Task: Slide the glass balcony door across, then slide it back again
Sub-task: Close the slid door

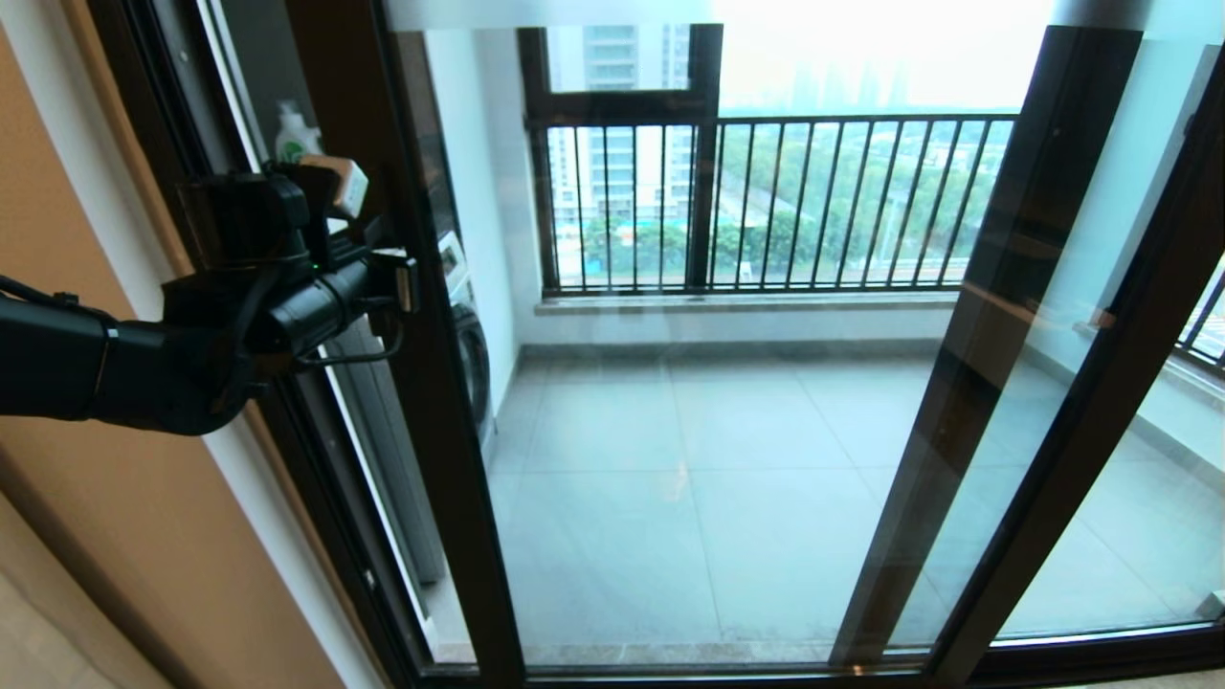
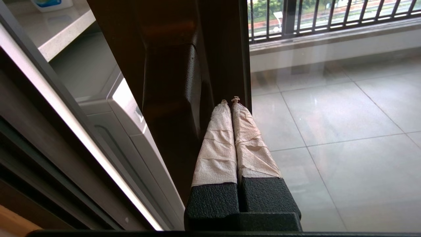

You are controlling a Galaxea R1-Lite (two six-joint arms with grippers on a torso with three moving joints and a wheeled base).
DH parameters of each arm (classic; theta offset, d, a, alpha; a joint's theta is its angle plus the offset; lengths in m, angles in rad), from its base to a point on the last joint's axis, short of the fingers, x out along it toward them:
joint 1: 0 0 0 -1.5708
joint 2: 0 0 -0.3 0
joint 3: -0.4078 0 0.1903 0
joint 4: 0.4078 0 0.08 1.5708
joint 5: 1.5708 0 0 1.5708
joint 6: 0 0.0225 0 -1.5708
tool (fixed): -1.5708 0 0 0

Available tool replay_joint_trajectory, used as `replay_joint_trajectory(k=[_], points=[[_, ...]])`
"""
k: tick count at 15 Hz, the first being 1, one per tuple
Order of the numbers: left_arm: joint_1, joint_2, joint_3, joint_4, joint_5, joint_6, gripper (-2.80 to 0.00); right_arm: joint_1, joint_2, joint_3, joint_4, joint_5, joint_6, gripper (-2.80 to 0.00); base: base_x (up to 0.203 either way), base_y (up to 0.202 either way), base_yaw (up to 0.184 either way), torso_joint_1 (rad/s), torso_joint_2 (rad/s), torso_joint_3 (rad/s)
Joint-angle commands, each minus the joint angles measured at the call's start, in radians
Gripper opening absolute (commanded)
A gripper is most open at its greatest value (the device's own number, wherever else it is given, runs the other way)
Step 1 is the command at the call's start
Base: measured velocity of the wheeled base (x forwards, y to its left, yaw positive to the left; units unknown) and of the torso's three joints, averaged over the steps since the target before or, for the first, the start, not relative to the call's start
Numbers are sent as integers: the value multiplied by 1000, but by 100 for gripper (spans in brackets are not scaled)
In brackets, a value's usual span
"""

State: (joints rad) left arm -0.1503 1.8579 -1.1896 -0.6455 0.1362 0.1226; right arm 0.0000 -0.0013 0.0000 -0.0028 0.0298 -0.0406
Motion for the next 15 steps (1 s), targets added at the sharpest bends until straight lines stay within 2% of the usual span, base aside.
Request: replay_joint_trajectory(k=[1, 11, 15], points=[[45, -2, -3, -2, -3, 2, -280, 0, 1, 3, 0, 1, -1, -280, 0, 0, 0, 0, 0, 0], [195, 3, -4, -2, -101, 3, -280, 0, 1, 3, 0, 1, -1, -280, 0, 0, 0, 0, 0, 0], [224, 1, -5, -2, -112, 3, -280, 0, 1, 3, 0, 1, -1, -280, 0, 0, 0, 0, 0, 0]])
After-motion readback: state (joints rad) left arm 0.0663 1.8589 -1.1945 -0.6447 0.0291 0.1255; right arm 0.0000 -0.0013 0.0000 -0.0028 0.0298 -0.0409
